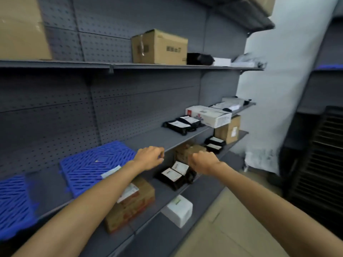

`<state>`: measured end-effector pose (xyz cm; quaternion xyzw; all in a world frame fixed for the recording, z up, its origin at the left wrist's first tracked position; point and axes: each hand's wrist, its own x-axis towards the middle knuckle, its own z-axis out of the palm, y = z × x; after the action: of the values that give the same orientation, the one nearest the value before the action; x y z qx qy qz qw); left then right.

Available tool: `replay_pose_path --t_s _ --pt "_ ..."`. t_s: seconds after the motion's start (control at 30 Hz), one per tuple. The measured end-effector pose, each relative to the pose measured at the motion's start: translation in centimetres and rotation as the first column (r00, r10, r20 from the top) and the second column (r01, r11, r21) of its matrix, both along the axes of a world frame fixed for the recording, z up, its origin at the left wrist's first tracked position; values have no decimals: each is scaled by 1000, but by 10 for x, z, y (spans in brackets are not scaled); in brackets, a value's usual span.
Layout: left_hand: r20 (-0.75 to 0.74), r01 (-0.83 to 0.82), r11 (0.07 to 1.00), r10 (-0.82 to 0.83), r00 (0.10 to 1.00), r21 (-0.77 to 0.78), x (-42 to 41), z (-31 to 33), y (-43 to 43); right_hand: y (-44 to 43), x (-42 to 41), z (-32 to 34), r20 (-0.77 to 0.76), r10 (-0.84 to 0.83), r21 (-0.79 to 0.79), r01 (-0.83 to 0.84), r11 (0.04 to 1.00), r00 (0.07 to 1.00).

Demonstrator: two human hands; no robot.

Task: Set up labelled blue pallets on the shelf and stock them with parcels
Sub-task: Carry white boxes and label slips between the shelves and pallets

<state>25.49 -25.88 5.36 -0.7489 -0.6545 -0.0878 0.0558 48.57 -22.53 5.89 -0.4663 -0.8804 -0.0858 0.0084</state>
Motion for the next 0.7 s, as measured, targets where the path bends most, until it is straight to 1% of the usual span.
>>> replay_pose_path --t_s 0.1,0.2,0.3,0.53,0.7 --pt "21 111 994 -111 994 -8 80 -9 44 26 86 4 25 -130 -19 131 991 991" --pt "2 195 980 -195 981 -29 148 -11 85 49 159 2 -4 -227 -19 227 974 974" --pt "20 267 963 -266 964 -46 208 -12 119 67 220 -5 -38 -292 1 292 956 956" --pt "43 422 901 -420 906 -98 314 -36 208 115 318 -32 -27 -427 -62 424 903 904" --pt "31 494 864 -494 869 -97 373 -39 288 179 364 -32 3 -479 -71 478 876 878"
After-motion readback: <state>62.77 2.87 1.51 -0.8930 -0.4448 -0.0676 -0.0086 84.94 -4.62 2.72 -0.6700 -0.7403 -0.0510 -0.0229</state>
